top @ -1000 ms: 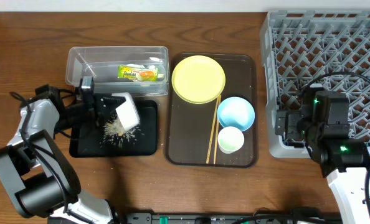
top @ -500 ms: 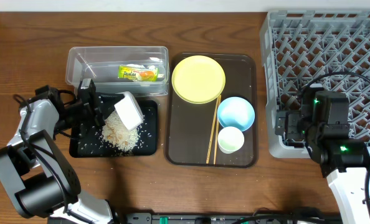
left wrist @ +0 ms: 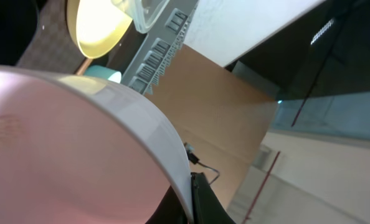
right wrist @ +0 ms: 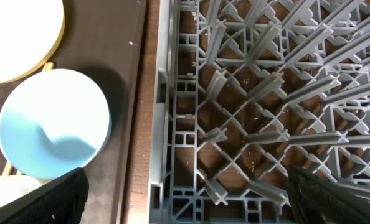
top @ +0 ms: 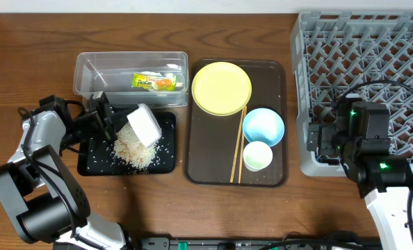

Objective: Sort waste into correct bins and load items into the dishwasher rack
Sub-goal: 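Tilt the bowl over the black tray to pour out the rice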

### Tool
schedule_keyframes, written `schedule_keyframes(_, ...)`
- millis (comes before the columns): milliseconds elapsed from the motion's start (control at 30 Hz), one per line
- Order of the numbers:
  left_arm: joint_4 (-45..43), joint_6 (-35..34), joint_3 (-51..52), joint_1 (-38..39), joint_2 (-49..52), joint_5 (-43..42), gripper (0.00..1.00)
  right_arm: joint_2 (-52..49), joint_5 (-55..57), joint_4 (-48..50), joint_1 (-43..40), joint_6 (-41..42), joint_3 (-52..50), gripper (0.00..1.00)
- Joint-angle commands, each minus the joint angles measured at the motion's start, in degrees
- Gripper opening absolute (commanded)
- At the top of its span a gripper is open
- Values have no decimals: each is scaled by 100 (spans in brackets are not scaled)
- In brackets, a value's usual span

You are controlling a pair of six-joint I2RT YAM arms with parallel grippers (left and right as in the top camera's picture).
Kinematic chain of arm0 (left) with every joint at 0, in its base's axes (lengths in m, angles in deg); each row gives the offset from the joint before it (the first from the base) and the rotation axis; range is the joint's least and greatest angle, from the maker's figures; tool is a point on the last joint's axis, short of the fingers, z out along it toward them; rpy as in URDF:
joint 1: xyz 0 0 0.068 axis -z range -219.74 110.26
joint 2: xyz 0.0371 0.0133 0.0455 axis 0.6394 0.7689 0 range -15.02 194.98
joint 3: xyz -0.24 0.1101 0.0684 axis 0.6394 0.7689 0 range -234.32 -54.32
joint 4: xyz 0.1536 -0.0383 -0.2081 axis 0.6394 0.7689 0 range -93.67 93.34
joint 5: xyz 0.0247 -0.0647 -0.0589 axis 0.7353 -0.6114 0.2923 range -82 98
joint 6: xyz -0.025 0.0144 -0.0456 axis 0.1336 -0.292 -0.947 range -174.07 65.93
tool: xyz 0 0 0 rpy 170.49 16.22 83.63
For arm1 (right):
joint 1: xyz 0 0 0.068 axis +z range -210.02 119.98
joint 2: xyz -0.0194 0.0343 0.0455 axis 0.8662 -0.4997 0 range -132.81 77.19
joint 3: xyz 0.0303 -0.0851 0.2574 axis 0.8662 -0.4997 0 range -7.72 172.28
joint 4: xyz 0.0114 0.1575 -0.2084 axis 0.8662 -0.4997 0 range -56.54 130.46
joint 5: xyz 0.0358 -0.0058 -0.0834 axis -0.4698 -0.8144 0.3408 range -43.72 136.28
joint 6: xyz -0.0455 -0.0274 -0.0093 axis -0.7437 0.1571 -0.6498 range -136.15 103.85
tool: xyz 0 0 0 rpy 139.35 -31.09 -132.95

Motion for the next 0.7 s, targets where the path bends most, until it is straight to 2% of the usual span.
schedule_keyframes(0,26,-413,17,-24,55,-151,6,-7,-22,-7,83,76,94,99)
schedule_keyframes(100,-17,-398,17,-24,55,-151,6,-7,-22,-7,83,76,94,99)
schedule_keyframes(167,-278,-85,17,-24,52,-151,6,-7,-22,-7,83,76,94,99)
schedule_keyframes(200,-496,184,17,-24,52,-151,6,-7,-22,-9,83,76,94,99)
schedule_keyframes(267,-949,1281,17,-24,50,-149,6,-7,-22,-9,83,76,94,99)
schedule_keyframes(300,-935,1921,17,-24,50,-72,6,-7,-20,-7,83,76,94,99)
schedule_keyframes(333,-896,2208,17,-24,50,24,6,-7,-20,-9,83,76,94,99)
schedule_keyframes(667,-793,1886,17,-22,44,52,6,-7,-22,-4,83,76,94,99)
